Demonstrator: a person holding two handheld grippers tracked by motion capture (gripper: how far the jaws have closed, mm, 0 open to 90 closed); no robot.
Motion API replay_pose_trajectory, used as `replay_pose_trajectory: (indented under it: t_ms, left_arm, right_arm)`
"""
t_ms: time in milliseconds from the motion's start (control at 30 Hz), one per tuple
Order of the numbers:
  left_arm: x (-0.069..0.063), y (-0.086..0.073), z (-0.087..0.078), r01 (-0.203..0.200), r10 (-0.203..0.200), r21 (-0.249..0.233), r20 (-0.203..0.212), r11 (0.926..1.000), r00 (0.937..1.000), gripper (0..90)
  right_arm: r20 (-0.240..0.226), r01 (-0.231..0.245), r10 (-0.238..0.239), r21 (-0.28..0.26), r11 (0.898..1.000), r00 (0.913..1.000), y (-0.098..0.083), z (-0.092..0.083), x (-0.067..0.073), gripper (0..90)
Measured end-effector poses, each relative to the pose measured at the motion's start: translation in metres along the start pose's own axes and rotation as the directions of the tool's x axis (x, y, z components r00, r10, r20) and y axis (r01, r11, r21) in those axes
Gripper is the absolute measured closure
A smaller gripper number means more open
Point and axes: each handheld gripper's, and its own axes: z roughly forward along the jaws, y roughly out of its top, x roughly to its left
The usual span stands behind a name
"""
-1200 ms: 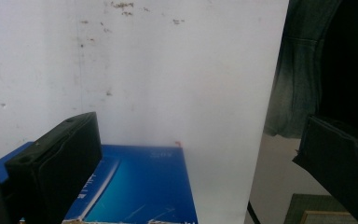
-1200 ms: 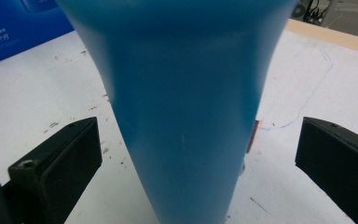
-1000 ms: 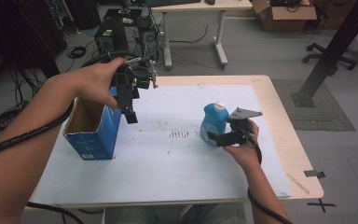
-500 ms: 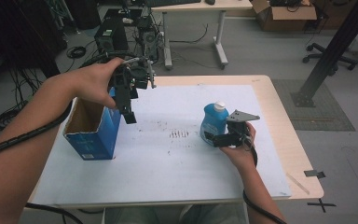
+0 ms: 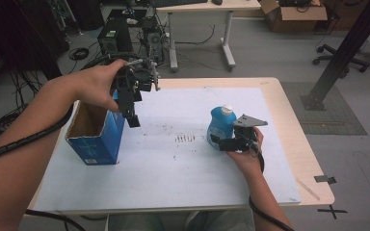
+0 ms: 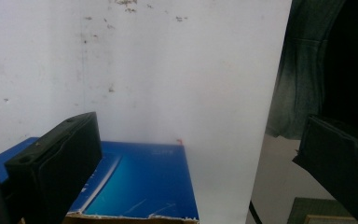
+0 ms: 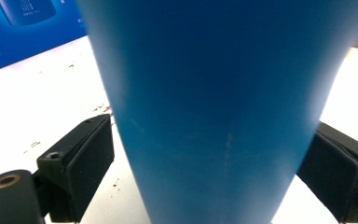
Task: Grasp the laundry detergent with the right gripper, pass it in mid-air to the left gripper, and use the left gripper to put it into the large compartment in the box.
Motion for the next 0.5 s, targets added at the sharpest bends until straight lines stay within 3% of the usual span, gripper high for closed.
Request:
replay_pose_trajectory:
  t_ms: [500]
  left_arm:
    - [-0.0019,0.0018,0.0009,-0.007,0.007,-0.003,0.000,1.0000,1.0000,0.2]
  right_arm:
    - [0.023,0.006,-0.006,-0.007,1.000,0.9997,-0.0021,-0.0005,0.0013,17.3]
